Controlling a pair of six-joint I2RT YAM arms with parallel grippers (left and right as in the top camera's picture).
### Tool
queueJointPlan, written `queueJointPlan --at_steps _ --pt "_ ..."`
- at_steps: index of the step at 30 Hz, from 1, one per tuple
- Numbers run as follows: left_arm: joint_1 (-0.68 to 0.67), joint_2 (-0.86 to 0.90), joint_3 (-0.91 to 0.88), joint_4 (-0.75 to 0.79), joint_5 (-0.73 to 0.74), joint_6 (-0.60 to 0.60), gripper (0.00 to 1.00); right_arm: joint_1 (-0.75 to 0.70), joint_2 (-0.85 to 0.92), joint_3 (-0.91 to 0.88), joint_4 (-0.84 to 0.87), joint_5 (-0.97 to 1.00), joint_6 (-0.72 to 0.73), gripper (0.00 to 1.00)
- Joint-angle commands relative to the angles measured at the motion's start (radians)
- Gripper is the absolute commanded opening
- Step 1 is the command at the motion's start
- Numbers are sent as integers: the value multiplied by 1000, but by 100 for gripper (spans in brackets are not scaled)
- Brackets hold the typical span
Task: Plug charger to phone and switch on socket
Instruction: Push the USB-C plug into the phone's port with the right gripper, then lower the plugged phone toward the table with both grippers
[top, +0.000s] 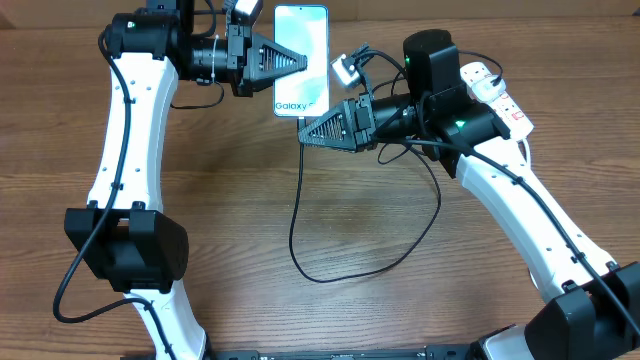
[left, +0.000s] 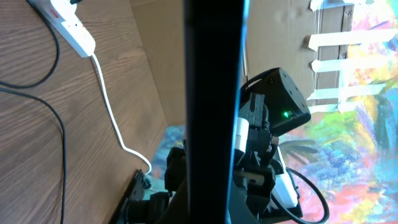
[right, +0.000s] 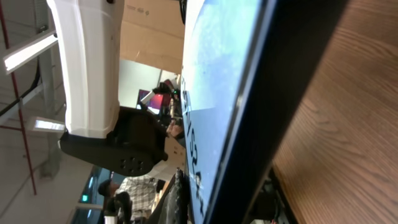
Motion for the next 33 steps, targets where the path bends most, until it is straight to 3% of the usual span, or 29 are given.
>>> queueJointPlan --at_steps 1,18,22,26,33 --pt "-23 5 2 -46 29 82 4 -37 -6 17 18 22 -3 4" --pt "-51 5 2 -76 19 94 4 -38 -6 17 18 31 -3 4" --pt "-50 5 2 -75 19 94 4 -37 -6 17 18 31 -2 12" --pt "-47 5 2 -73 19 94 4 -38 -6 17 18 31 5 4" --pt "-46 5 2 -74 19 101 4 -39 -6 17 19 50 24 4"
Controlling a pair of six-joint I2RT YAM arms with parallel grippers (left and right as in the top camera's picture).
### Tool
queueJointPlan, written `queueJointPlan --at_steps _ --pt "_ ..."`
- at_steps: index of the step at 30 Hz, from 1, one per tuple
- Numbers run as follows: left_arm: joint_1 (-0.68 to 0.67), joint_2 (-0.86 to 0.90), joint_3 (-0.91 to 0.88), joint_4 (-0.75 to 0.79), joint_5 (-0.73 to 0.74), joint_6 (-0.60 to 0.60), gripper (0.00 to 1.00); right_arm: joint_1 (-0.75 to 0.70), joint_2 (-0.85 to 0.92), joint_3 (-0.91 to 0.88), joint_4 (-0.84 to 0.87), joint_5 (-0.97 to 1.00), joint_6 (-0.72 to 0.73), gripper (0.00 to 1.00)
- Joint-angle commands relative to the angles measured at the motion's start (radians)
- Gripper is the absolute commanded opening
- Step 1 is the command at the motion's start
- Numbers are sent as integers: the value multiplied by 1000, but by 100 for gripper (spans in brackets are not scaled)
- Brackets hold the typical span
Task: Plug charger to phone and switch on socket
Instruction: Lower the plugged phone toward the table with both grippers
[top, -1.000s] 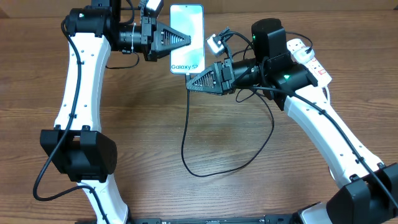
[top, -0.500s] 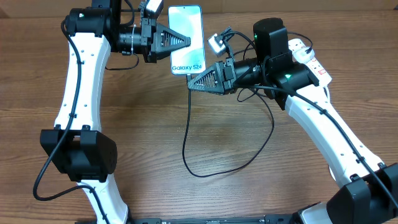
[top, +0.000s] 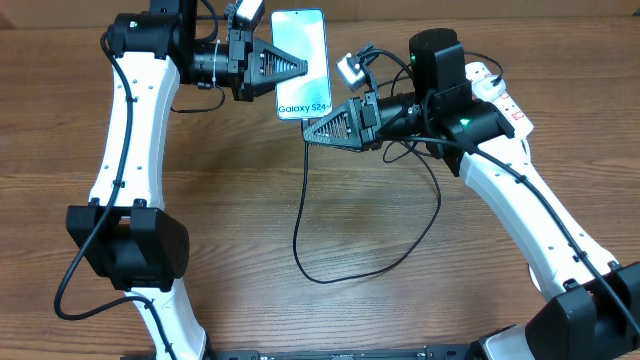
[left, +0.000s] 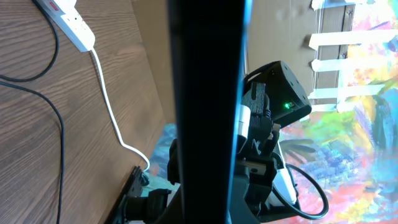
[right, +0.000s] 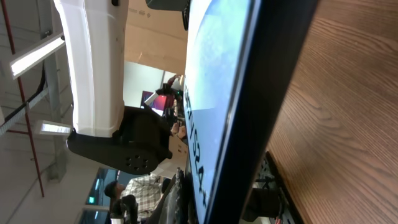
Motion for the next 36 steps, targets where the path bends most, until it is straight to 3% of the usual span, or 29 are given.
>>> queueJointPlan --at_steps 1,9,13,15,19,25,36 --pt "-42 -5 2 -12 18 49 4 -21 -6 18 26 76 5 4" --pt "-42 -5 2 -14 17 50 4 -21 -6 18 25 104 4 4" --pt "-42 -5 2 -9 -3 45 4 -21 -6 18 17 105 4 38" --pt "-41 -5 2 -6 -9 45 4 -21 -6 18 13 104 4 47" --pt "-35 -5 2 48 -14 6 4 -21 -6 18 -10 100 3 76" --pt "-12 -5 2 148 -133 -129 4 -21 -6 18 -94 105 -28 98" --pt "6 -5 2 165 -229 -131 4 -21 -6 18 -386 375 -176 100"
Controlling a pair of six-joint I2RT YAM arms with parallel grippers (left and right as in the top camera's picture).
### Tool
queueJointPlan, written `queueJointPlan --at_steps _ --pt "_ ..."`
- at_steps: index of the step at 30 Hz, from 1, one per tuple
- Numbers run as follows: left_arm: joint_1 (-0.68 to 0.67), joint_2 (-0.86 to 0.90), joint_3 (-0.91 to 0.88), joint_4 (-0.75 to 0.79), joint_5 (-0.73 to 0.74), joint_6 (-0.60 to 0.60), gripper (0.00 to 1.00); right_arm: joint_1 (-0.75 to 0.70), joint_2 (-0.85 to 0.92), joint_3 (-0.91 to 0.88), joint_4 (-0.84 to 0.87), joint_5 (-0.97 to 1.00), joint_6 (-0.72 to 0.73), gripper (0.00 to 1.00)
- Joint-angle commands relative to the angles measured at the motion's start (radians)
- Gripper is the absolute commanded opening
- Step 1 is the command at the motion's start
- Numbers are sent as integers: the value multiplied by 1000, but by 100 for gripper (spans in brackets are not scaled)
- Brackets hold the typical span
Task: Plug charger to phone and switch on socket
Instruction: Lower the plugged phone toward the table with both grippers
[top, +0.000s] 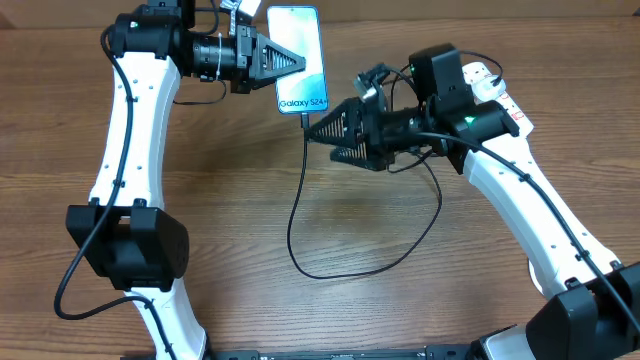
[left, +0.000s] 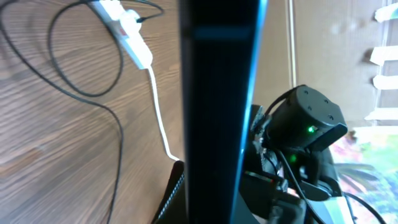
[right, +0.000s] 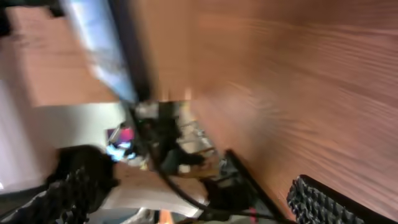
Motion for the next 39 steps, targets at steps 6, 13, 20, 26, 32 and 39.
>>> queueJointPlan --at_steps 6,13,20,26,32,39 --pt "-9 23 3 -23 -133 -3 4 -2 -6 16 -171 359 -80 100" --pt "-31 159 3 -41 -145 30 5 -2 -6 16 -259 513 -80 100" --pt "-67 254 3 -17 -257 105 4 -2 -6 14 -272 563 -79 100" --pt "-113 272 3 -11 -481 111 4 -2 -6 14 -254 563 -72 100" --pt "-151 280 3 8 -479 110 4 -2 -6 14 -250 563 -72 100" --pt "-168 301 3 15 -438 84 4 -2 -6 14 -251 563 -72 100"
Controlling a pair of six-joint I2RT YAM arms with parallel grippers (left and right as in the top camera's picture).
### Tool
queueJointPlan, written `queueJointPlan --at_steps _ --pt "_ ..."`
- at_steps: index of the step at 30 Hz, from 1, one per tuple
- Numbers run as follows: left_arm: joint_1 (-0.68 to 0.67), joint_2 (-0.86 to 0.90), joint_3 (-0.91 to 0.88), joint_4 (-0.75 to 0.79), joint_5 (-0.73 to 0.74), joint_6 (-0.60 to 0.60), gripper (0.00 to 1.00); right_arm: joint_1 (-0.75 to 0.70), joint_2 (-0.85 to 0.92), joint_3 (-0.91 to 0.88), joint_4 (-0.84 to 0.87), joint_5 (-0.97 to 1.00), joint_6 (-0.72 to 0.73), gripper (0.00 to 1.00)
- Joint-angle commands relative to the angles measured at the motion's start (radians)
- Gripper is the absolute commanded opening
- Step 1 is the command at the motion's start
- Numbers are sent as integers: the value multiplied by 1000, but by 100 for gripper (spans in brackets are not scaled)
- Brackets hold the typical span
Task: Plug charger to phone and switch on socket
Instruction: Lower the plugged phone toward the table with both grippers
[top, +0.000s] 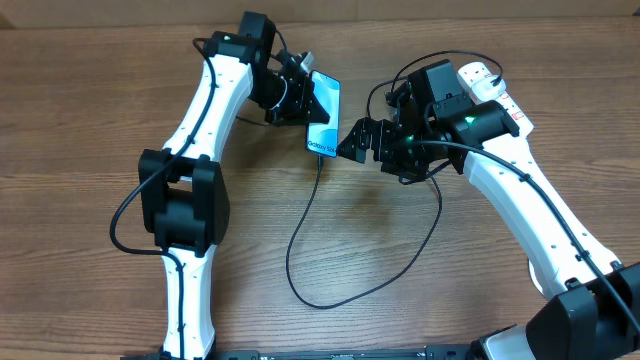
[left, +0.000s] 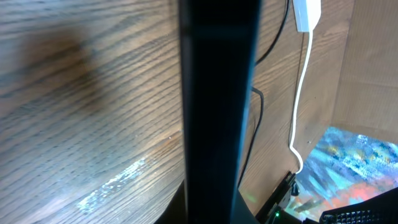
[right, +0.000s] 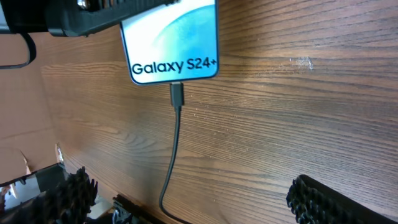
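My left gripper (top: 303, 101) is shut on the phone (top: 324, 112), gripping its side a little left of the table's middle at the back. The phone's lit screen reads Galaxy S24+ (right: 171, 43). In the left wrist view its dark edge (left: 217, 93) fills the middle and hides the fingertips. The black charger cable's plug (right: 177, 94) sits in the port at the phone's bottom edge, and the cable (top: 300, 215) loops over the table. My right gripper (right: 189, 183) stands open just right of the phone with nothing in it. The white power strip (top: 488, 84) lies at the back right.
The black cable (top: 432, 215) runs back under my right arm toward the power strip. The strip's white lead (left: 303, 74) trails off near the cardboard wall at the table's far edge. Bare wood (top: 420, 300) lies in front of the cable loop.
The left arm has brought the phone from the table's back edge forward and to the right, lower over the wood. My right gripper, open then too, now stands further from the phone's bottom edge.
First my left gripper held the phone up at the back, with my right gripper's tip and the cable end at its bottom edge. That held a second later. Then the right gripper stood open beside the phone, cable hanging from its port. Now the plugged phone is nearer the middle.
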Motion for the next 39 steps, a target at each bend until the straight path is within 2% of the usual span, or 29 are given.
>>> queueJointPlan --at_steps 1,23,39 --pt "4 21 10 6 61 0 4 -2 -6 14 4 7 -1 100" --pt "9 30 8 2 -5 -5 4 -1 -6 14 2 0 3 100" --pt "11 165 8 29 34 -34 4 -1 -6 14 -2 0 2 100"
